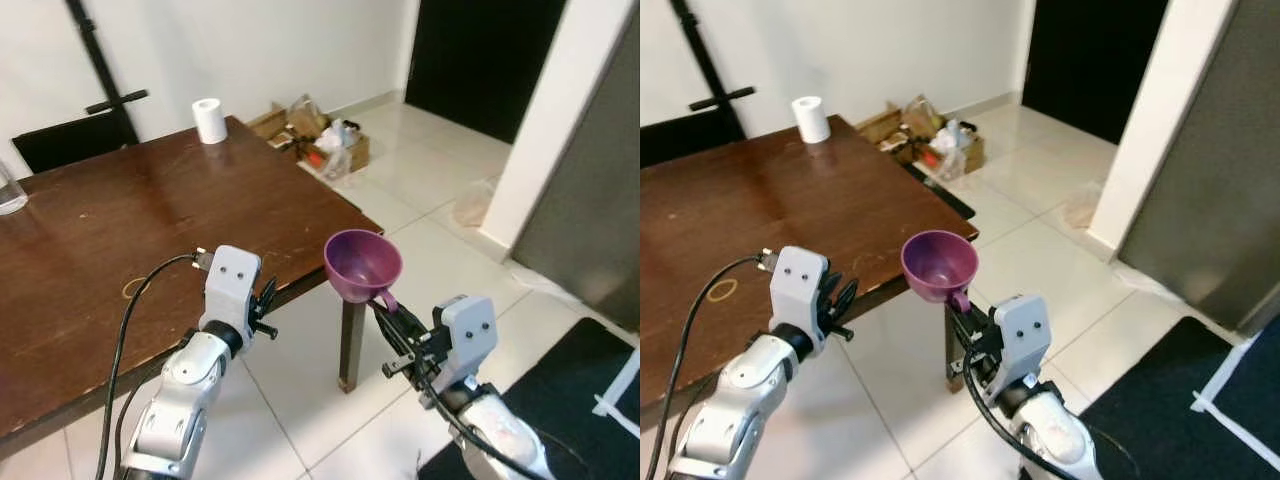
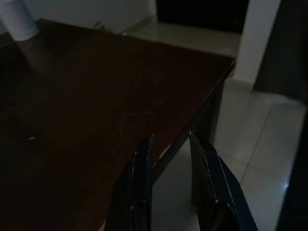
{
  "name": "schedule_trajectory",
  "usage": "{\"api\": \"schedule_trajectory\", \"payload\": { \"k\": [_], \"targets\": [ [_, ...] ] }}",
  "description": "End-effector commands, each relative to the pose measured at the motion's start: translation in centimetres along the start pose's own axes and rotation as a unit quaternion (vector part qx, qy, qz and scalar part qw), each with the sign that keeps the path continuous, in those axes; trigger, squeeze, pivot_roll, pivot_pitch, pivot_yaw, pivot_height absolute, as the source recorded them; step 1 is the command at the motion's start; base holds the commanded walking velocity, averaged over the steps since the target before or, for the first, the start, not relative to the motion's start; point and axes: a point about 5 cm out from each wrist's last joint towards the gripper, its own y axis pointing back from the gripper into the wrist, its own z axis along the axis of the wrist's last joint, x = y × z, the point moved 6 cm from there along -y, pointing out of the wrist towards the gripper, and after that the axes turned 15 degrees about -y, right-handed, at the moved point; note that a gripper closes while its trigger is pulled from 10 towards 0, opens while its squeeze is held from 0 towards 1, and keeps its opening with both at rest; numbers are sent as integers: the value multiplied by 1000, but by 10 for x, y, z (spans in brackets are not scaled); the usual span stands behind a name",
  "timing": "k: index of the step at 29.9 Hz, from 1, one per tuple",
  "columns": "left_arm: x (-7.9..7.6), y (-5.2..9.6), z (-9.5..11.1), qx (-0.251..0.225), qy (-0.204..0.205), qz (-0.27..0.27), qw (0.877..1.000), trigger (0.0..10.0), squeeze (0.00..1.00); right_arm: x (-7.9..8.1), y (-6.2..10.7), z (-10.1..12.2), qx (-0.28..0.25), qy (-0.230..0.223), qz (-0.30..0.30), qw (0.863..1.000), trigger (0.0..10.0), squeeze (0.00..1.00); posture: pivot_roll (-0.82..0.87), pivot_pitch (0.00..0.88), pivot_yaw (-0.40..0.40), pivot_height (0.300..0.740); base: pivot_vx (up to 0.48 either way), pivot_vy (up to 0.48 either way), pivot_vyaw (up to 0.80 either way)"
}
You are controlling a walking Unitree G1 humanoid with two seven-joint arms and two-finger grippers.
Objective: Setting the table
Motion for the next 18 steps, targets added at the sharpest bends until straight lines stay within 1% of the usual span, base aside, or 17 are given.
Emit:
{"api": "schedule_trajectory", "payload": {
  "k": [1, 8, 18],
  "targets": [
    [3, 4, -11, 18, -6, 4, 1000, 10000, 0, 2, 0, 0, -2, -6, 3, 1000, 10000, 8, -38, 99, 103, 740, 0, 0, 769],
    [3, 3, -11, 18, -7, 5, 1000, 10000, 0, 1, 0, 1, -5, -4, 3, 1000, 10000, 39, -38, 92, 103, 740, 0, 0, 763],
    [4, 2, -12, 18, -6, 7, 1000, 10000, 0, -1, -1, 4, -7, 2, 3, 1000, 10000, 59, -40, 85, 103, 740, 0, 0, 766]
  ]
}}
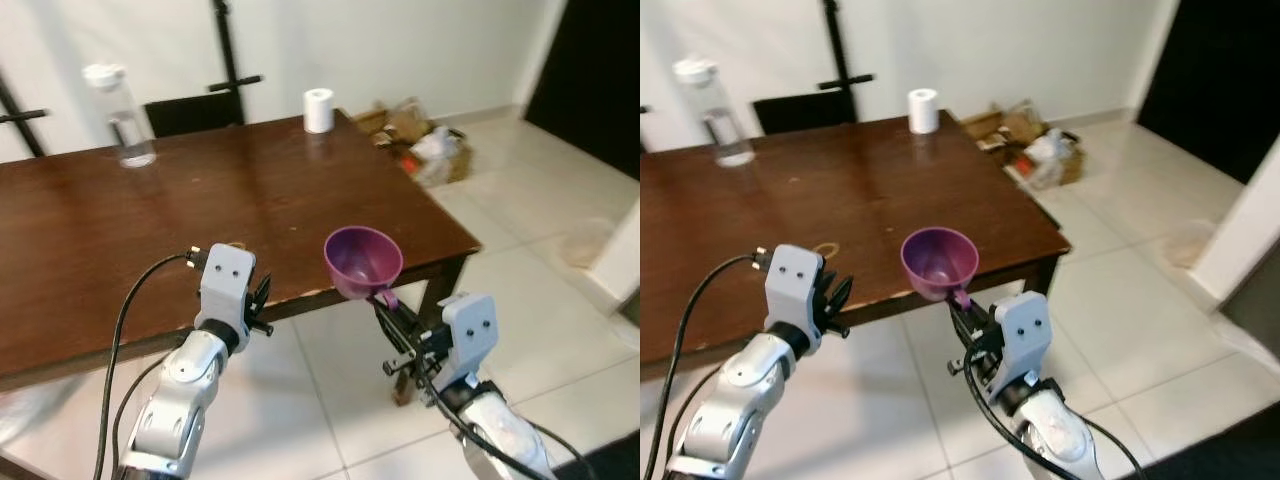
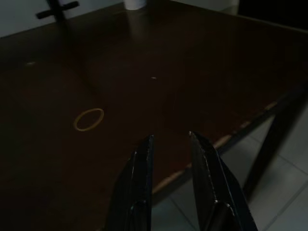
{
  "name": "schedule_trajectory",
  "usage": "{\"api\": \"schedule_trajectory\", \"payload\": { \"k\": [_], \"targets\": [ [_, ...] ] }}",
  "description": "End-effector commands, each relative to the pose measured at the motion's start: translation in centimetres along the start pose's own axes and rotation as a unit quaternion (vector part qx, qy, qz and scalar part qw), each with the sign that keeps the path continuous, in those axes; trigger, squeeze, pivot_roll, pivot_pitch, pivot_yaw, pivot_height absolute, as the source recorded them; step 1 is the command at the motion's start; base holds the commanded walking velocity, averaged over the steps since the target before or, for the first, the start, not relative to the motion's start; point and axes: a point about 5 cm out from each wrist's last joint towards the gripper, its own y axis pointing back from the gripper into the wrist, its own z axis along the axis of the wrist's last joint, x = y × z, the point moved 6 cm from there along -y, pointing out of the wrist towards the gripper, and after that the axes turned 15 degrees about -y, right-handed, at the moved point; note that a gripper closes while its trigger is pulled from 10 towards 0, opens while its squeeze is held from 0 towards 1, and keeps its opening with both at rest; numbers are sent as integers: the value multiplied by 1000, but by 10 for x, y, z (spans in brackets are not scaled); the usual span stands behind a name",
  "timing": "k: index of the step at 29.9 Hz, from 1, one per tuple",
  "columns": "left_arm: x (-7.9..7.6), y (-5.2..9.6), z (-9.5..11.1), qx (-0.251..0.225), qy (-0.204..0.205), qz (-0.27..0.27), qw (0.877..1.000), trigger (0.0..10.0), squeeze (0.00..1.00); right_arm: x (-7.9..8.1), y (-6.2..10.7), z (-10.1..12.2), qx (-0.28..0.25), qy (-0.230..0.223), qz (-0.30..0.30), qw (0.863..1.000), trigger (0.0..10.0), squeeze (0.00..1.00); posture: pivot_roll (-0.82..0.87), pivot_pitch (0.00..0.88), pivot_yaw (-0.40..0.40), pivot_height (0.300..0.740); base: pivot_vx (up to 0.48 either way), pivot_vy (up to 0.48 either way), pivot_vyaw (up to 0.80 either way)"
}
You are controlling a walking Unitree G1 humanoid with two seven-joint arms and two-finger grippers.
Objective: Setting the table
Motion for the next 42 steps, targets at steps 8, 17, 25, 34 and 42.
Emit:
{"api": "schedule_trajectory", "payload": {
  "k": [8, 17, 25, 34, 42],
  "targets": [
    [-2, 0, -7, 11, -6, -2, 1000, 10000, 0, -5, 1, 1, -3, 2, -7, 1000, 10000, 67, -40, 83, 104, 740, 0, 0, 765],
    [4, -1, -10, 16, -18, 15, 1000, 10000, 0, -14, 1, 4, -11, 8, -38, 999, 10000, 0, -40, 87, 104, 740, 0, 0, 669],
    [10, -3, -13, 24, -26, 28, 999, 10000, 0, -20, 1, 6, -18, 4, -54, 998, 10000, 0, -42, 91, 105, 740, 432, 0, 0],
    [8, -3, -12, 20, -25, 26, 999, 10000, 0, -21, 1, 7, -21, 2, -56, 998, 10000, 0, -43, 93, 106, 740, 480, 0, 0],
    [8, -3, -11, 17, -25, 25, 999, 10000, 0, -20, 1, 6, -21, 0, -53, 998, 10000, 0, -42, 93, 107, 740, 480, 0, 0]
  ]
}}
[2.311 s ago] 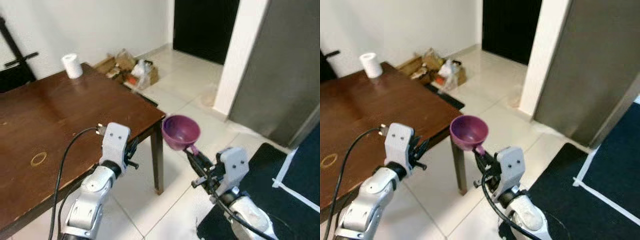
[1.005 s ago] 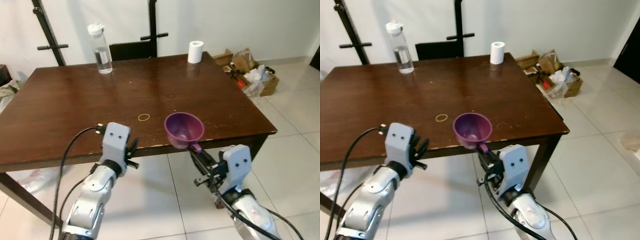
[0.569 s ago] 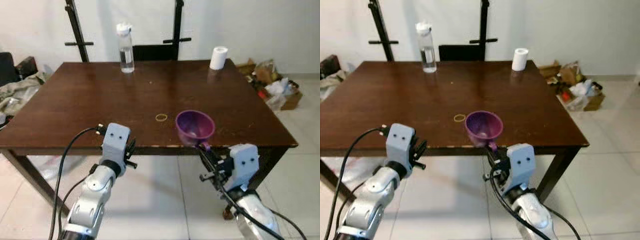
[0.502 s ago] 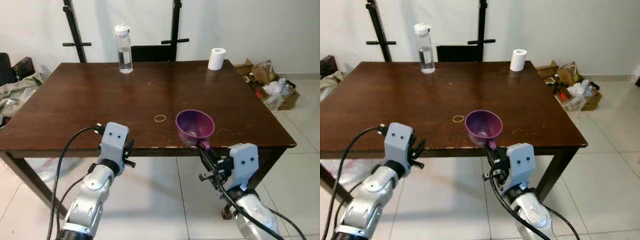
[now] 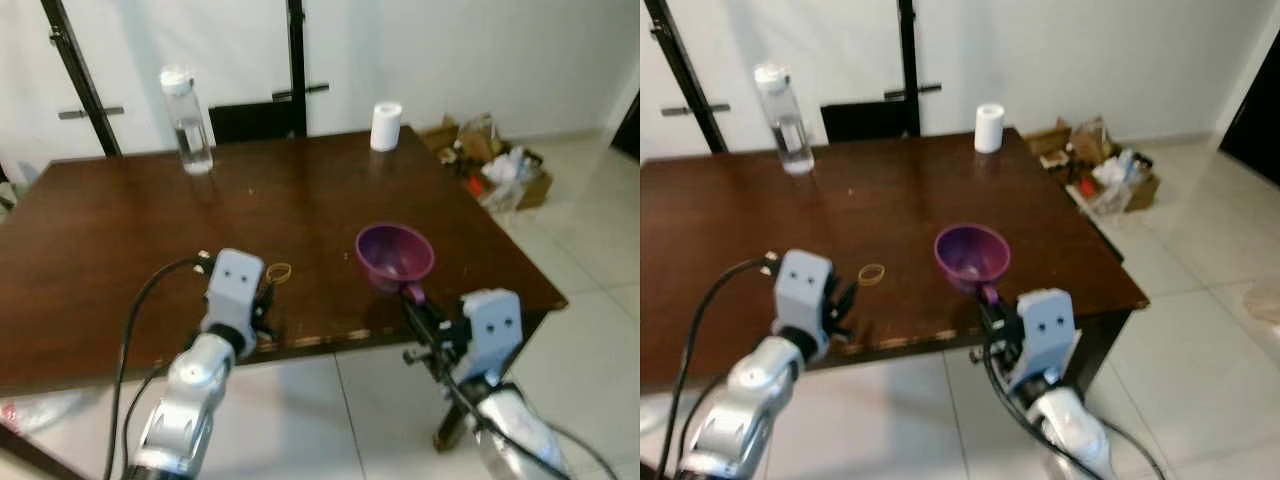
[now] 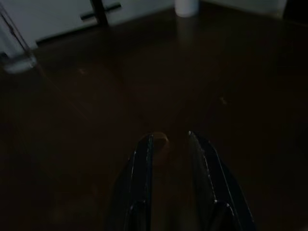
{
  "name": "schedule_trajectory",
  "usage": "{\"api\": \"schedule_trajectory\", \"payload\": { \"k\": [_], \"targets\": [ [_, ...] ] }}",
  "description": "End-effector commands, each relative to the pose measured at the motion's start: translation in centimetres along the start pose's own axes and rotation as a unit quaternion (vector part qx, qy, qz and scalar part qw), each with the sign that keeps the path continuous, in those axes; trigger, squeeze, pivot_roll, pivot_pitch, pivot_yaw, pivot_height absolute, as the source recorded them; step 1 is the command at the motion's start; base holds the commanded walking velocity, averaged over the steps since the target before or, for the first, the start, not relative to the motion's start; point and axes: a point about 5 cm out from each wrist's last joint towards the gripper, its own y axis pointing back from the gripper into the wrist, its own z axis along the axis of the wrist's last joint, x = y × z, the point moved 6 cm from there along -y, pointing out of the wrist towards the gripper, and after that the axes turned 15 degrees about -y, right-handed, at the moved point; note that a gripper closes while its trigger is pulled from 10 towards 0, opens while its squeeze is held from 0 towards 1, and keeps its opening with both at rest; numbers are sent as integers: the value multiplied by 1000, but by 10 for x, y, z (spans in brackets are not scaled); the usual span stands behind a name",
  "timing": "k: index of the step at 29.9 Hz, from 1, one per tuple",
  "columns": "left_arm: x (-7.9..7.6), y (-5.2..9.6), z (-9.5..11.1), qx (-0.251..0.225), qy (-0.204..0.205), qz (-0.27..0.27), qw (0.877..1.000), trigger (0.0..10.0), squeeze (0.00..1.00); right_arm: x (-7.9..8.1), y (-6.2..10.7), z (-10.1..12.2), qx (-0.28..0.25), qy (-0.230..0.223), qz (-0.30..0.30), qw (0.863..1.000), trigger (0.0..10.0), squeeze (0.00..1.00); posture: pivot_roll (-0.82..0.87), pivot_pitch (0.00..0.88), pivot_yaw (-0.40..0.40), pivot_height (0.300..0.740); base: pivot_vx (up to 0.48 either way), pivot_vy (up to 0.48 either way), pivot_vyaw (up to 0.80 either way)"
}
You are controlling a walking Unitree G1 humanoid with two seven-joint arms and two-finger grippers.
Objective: Setting the table
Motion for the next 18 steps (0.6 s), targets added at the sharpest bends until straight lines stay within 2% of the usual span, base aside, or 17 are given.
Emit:
{"api": "schedule_trajectory", "payload": {
  "k": [1, 3, 18],
  "targets": [
    [8, 5, -12, 17, -7, 10, 1000, 10000, 0, 9, -2, -1, -3, -7, 14, 1000, 10000, 0, -42, 93, 107, 740, 480, 0, 0],
    [7, 6, -12, 16, -6, 9, 1000, 10000, 0, 9, -2, -1, -3, -7, 14, 1000, 10000, 0, -42, 93, 107, 740, 394, 0, 0],
    [4, 5, -9, 12, -1, 2, 1000, 10000, 0, 6, -3, -1, -4, 3, 5, 1000, 10000, 0, -40, 91, 108, 740, 0, 0, 0]
  ]
}}
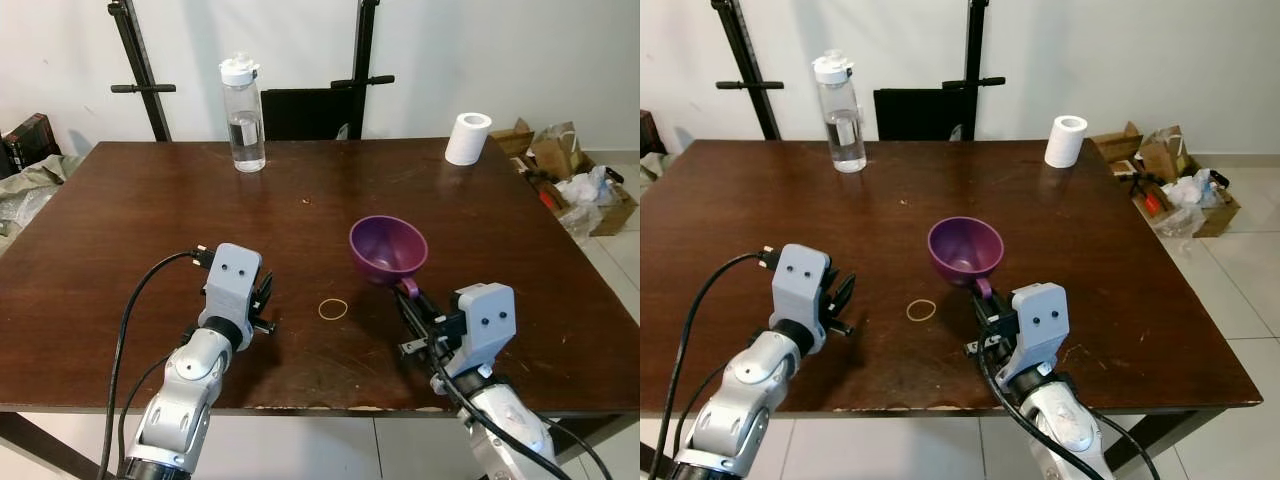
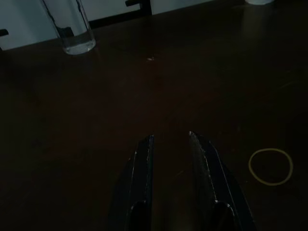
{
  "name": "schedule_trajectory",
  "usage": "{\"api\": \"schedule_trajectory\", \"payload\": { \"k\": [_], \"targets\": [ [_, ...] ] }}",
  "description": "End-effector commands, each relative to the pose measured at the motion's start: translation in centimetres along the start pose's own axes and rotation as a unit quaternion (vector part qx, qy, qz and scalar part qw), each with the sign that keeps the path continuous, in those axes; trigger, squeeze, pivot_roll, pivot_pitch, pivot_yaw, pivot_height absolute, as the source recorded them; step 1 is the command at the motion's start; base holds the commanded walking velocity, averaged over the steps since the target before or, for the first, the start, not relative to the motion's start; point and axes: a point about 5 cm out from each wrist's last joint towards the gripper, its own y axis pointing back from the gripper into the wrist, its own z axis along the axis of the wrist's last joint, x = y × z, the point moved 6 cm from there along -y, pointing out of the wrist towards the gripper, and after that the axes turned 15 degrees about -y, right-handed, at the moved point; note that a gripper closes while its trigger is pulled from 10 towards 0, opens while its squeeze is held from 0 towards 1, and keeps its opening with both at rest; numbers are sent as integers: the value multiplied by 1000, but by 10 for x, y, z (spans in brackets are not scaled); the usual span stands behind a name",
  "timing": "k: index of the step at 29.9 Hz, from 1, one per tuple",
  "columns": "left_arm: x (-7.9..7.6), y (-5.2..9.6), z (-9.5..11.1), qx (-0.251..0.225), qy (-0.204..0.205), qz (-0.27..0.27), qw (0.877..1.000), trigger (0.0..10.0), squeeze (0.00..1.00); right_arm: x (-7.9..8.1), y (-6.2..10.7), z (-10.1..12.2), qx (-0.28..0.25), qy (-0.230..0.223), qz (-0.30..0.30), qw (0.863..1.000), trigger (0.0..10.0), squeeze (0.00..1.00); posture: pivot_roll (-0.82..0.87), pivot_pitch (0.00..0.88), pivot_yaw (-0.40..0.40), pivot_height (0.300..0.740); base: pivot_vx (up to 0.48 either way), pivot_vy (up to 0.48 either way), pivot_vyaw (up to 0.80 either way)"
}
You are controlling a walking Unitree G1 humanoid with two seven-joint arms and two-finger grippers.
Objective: Setting the table
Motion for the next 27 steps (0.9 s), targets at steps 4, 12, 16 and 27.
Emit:
{"api": "schedule_trajectory", "payload": {
  "k": [4, 12, 16, 27],
  "targets": [
    [-1, 3, -7, 11, -2, -4, 1000, 10000, 0, -17, 2, -7, 12, 25, -36, 999, 10000, 0, -37, 94, 106, 740, 0, 0, 0],
    [9, 3, -9, 16, -10, 4, 1000, 10000, 0, -42, 2, -12, 31, 45, -71, 996, 10000, 0, -25, 101, 102, 740, 0, 0, 0],
    [18, 3, -8, 13, -16, 4, 1000, 10000, 0, -59, 2, -15, 37, 51, -89, 994, 10000, 0, -6, 111, 103, 740, 0, 0, 0],
    [27, 10, 4, -6, -25, -19, 999, 10000, 0, -98, -20, -10, 27, 35, -107, 993, 10000, 0, 53, 156, 112, 740, 0, 0, 0]
  ]
}}
